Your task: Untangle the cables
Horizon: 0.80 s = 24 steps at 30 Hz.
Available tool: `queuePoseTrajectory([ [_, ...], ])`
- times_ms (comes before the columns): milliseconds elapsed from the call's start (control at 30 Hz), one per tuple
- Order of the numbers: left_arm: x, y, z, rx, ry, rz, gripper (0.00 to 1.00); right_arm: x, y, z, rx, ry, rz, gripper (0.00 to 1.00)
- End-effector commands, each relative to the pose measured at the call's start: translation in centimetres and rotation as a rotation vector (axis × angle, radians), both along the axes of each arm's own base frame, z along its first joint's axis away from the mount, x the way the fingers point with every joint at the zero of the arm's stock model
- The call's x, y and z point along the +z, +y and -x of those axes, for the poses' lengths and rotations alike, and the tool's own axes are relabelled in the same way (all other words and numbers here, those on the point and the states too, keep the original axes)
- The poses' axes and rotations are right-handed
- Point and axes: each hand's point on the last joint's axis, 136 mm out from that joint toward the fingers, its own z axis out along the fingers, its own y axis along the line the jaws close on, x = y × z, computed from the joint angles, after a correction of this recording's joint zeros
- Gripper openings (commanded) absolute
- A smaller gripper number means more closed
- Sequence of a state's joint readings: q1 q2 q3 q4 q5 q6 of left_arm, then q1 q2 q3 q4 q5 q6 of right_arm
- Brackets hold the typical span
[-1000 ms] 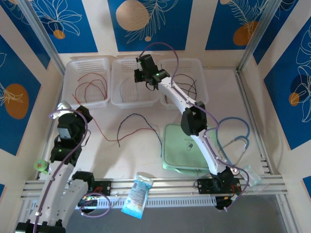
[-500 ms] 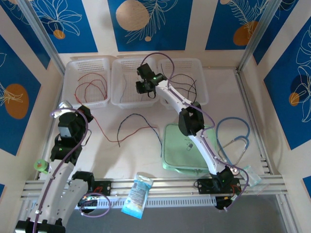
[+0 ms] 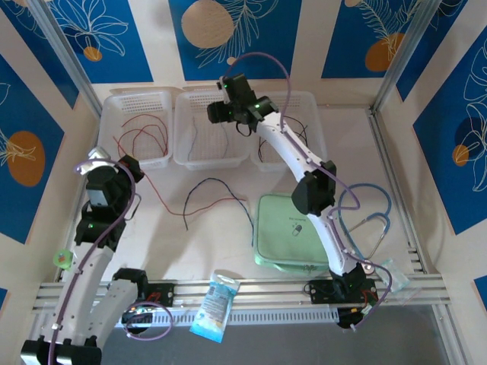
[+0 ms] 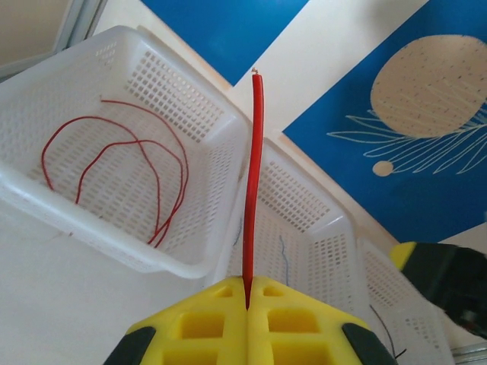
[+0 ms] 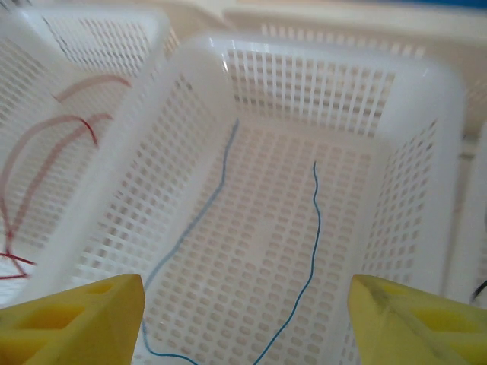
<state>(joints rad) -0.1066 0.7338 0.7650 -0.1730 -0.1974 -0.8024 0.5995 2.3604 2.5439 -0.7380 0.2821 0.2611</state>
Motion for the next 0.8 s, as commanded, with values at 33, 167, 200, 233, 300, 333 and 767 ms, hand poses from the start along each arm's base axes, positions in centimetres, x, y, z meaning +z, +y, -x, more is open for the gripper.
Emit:
queuePoseTrajectory([
  [33, 5.9, -0.8, -0.8, -0.051, -0.131, 0.007, 0.00, 6.2, -1.8, 1.8, 0.001, -0.098, -0.029, 0.71],
  [167, 9.9, -1.1, -1.4, -0.066, -0.212, 0.018, 0.00, 8.7, -3.3, 3.6, -0.013, -0.133, -0.060, 0.72],
  [200, 10.8, -1.2, -1.4, -0.067, -0.232, 0.016, 0.00, 9.2, -3.7, 4.1, -0.019, -0.144, -0.069, 0.72],
  [233, 11.8, -1.2, -1.6, -0.068, -0.249, 0.014, 0.00, 9.9, -4.2, 4.6, -0.027, -0.159, -0.086, 0.72],
  [300, 13.7, -1.2, -1.7, -0.069, -0.285, 0.002, 0.00, 10.6, -5.1, 5.7, -0.035, -0.177, -0.109, 0.72],
  [333, 14.7, -1.2, -1.8, -0.068, -0.302, -0.005, 0.00, 10.7, -5.6, 6.1, -0.040, -0.184, -0.116, 0.72],
  [767, 25.3, 0.0, -4.7, 0.028, -0.507, -0.131, 0.00, 11.7, -11.4, 10.1, -0.110, -0.182, -0.178, 0.73],
])
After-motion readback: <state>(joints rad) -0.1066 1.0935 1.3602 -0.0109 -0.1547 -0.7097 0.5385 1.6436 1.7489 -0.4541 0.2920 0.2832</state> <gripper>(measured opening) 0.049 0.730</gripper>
